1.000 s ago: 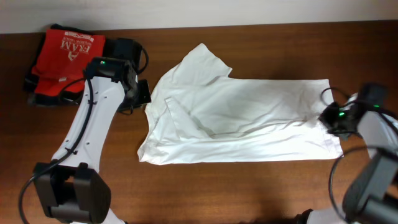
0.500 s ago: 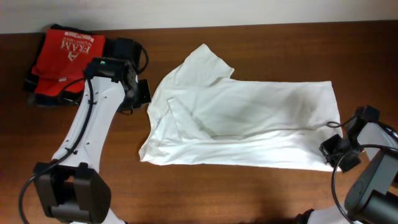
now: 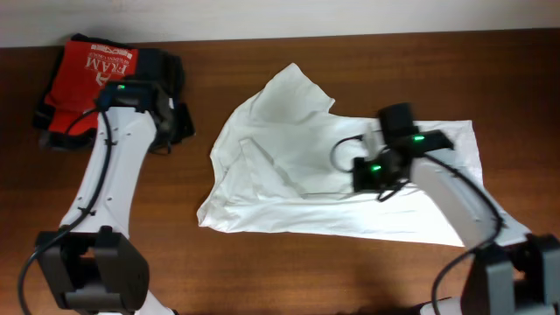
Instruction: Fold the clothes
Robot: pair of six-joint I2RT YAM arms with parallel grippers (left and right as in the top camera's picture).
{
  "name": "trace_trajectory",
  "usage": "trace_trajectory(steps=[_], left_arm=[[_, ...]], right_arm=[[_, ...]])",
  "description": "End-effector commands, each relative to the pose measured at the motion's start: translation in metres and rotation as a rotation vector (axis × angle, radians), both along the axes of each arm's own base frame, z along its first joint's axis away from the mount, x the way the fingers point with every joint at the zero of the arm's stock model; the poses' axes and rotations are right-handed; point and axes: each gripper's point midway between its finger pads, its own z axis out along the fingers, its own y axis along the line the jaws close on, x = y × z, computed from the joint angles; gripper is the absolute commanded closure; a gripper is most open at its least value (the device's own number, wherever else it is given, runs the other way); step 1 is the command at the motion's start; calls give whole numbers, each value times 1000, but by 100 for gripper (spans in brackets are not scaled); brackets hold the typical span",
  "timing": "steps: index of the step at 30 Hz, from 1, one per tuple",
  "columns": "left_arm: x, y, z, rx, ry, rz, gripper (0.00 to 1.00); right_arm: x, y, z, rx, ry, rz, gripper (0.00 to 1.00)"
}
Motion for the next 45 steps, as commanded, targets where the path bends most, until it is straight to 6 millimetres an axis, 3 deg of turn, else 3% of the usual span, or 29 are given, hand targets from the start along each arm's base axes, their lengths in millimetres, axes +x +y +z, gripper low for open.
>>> trace_trajectory(steps=[1, 4, 6, 9, 11, 13, 15, 18, 21, 23, 25, 27, 28, 29, 31, 32, 33, 34, 36, 37, 38, 40, 42, 43, 44, 45], left_arm=[[0, 17, -3, -8, 9, 50, 99], [0, 17, -3, -8, 9, 51, 99], [0, 17, -3, -8, 10, 51, 99], [0, 17, -4, -8, 13, 51, 99], [0, 17, -4, -8, 12, 51, 99], [0, 17, -3, -8, 12, 51, 99], [0, 17, -4, -8, 13, 51, 99], [0, 17, -3, -8, 12, 51, 99], [0, 17, -4, -9, 13, 51, 99], [1, 5, -4, -75, 11, 30, 99], [25, -34, 8, -198, -96, -147, 100], [49, -67, 33, -254, -225, -258, 100], [59, -87, 52, -279, -287, -306, 100], [65, -95, 59, -280, -308, -326, 100], [88, -127, 70, -288, -369, -394, 100], [100, -145, 61, -290, -386, -432, 100], [119, -173, 40, -268, -426, -527, 100], [129, -182, 32, -244, -455, -567, 100], [165, -197, -4, -146, -529, -576, 99], [172, -201, -16, -148, -536, -579, 99], [178, -205, -40, -147, -522, -581, 98], [186, -195, -95, -99, -456, -550, 98], [183, -183, -131, -92, -383, -535, 98], [179, -178, -146, -90, -347, -527, 98], [170, -168, -178, -84, -268, -516, 98], [161, -157, -198, -62, -205, -499, 99]], right_arm=[[-8, 39, -33, -81, 19, 162, 96], [-15, 63, -73, -106, 75, 241, 96], [-15, 63, -85, -111, 95, 240, 96], [-12, 68, -83, -87, 87, 243, 96], [-10, 81, -61, -25, 109, 253, 96], [9, 93, -23, 2, 63, 280, 96], [17, 96, -2, 7, 40, 298, 95], [1, 91, -18, -14, 98, 303, 96], [-27, 81, -51, -51, 164, 319, 96], [-18, 65, -59, -139, 135, 264, 96], [16, 63, -27, -89, 71, 210, 96], [54, 42, 23, -109, -9, 131, 94], [76, 18, 53, -145, -58, 67, 91], [85, 2, 70, -163, -82, 26, 88], [101, -49, 101, -190, -111, -105, 77], [104, -82, 103, -195, -105, -188, 70], [106, -112, 100, -202, -97, -259, 64], [108, -124, 99, -204, -97, -288, 62], [113, -162, 96, -210, -110, -370, 62], [113, -172, 94, -211, -105, -392, 62], [112, -180, 91, -213, -97, -409, 62], [111, -187, 89, -216, -90, -418, 62], [110, -191, 87, -242, -85, -409, 62], [109, -192, 86, -248, -79, -409, 62], [107, -191, 84, -247, -69, -408, 62], [106, -191, 84, -247, -62, -407, 62]])
